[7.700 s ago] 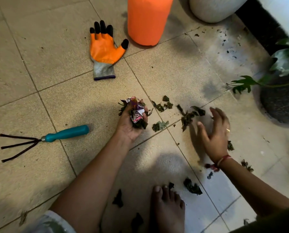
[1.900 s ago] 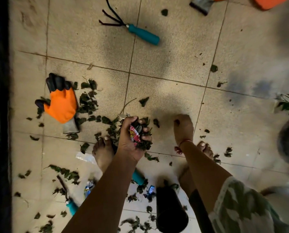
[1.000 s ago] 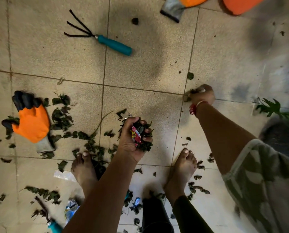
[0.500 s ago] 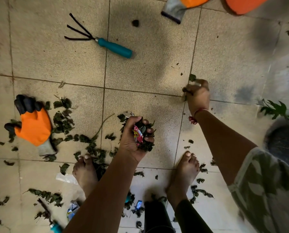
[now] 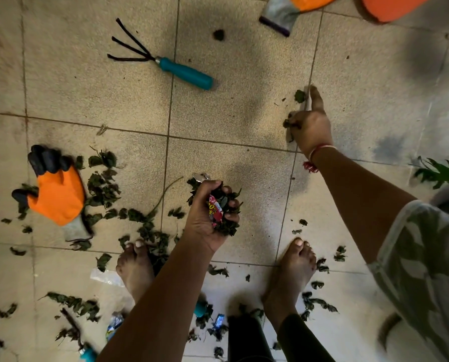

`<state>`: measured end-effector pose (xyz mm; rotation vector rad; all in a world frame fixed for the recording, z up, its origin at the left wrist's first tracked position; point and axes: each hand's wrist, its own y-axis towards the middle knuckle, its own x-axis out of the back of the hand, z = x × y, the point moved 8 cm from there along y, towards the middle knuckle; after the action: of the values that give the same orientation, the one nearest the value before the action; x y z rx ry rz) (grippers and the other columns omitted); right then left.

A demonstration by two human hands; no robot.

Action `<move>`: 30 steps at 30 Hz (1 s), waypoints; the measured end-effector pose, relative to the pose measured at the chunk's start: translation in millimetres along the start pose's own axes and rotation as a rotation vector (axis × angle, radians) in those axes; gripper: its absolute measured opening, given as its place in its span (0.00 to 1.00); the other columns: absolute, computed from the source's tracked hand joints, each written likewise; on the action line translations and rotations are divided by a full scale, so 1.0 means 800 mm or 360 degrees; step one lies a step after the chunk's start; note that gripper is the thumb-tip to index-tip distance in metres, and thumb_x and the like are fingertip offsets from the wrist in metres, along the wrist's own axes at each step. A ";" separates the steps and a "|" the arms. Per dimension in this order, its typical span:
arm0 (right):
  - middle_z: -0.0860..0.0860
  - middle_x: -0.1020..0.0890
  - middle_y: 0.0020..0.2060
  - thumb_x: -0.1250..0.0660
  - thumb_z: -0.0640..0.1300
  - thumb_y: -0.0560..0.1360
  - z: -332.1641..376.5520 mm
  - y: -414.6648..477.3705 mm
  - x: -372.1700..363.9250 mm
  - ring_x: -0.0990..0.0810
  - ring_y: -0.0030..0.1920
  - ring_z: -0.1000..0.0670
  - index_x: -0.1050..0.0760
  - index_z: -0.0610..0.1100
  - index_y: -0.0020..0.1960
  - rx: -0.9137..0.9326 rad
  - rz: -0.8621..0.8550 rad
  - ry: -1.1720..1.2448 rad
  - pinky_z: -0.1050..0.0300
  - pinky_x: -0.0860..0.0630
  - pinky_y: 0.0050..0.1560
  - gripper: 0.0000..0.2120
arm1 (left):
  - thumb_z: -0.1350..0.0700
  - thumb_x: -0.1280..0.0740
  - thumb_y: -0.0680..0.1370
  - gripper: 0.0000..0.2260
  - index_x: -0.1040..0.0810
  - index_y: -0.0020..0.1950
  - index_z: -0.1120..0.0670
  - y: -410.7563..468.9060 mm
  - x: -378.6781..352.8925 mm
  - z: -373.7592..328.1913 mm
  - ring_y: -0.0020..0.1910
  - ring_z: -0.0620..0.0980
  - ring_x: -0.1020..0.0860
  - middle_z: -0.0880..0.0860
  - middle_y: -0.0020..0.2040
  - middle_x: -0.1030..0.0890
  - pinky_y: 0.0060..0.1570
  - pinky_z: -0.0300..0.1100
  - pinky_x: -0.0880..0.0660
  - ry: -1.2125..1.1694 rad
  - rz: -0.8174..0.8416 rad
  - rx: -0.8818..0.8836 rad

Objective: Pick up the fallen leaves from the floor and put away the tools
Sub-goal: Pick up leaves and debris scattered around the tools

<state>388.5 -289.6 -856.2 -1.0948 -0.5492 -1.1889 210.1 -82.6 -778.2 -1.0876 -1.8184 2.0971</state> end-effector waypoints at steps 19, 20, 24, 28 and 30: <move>0.41 0.21 0.53 0.39 0.35 0.77 0.038 -0.014 0.004 0.21 0.52 0.42 0.20 0.38 0.55 0.0226 0.0008 -0.0456 0.56 0.27 0.54 0.11 | 0.53 0.36 0.69 0.11 0.24 0.26 0.51 0.012 0.006 -0.005 0.26 0.42 0.29 0.45 0.29 0.25 0.23 0.30 0.39 -0.0014 0.0041 -0.0043; 0.41 0.20 0.52 0.40 0.35 0.77 0.040 -0.017 0.004 0.21 0.51 0.42 0.20 0.38 0.55 0.0211 -0.0042 -0.0480 0.55 0.27 0.53 0.11 | 0.53 0.35 0.68 0.11 0.24 0.26 0.51 0.011 0.006 -0.004 0.26 0.42 0.29 0.45 0.29 0.25 0.23 0.30 0.39 -0.0016 0.0038 -0.0043; 0.43 0.18 0.45 0.37 0.36 0.75 0.040 -0.010 0.005 0.20 0.47 0.43 0.19 0.41 0.50 0.0156 0.0100 -0.0521 0.55 0.25 0.50 0.08 | 0.53 0.35 0.68 0.11 0.23 0.26 0.51 0.006 0.006 -0.004 0.26 0.42 0.29 0.45 0.29 0.25 0.23 0.30 0.39 0.0012 0.0046 -0.0025; 0.51 0.17 0.39 0.28 0.38 0.71 0.067 -0.041 0.005 0.20 0.40 0.56 0.20 0.44 0.38 -0.0113 0.0170 0.0126 0.69 0.24 0.46 0.04 | 0.53 0.37 0.70 0.13 0.24 0.26 0.51 -0.008 0.001 -0.008 0.26 0.41 0.29 0.45 0.29 0.26 0.22 0.30 0.39 -0.0045 0.0044 -0.0034; 0.50 0.16 0.41 0.26 0.35 0.68 0.091 -0.076 0.013 0.19 0.40 0.58 0.21 0.46 0.35 -0.0395 0.0034 0.0751 0.67 0.22 0.46 0.09 | 0.53 0.36 0.70 0.10 0.24 0.28 0.52 -0.022 -0.008 -0.010 0.26 0.42 0.28 0.46 0.29 0.25 0.21 0.30 0.37 -0.0081 0.0037 -0.0035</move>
<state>349.7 -228.4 -794.2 -0.9750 -0.0253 -1.4655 213.6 -75.6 -759.1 -1.0749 -1.8647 2.1419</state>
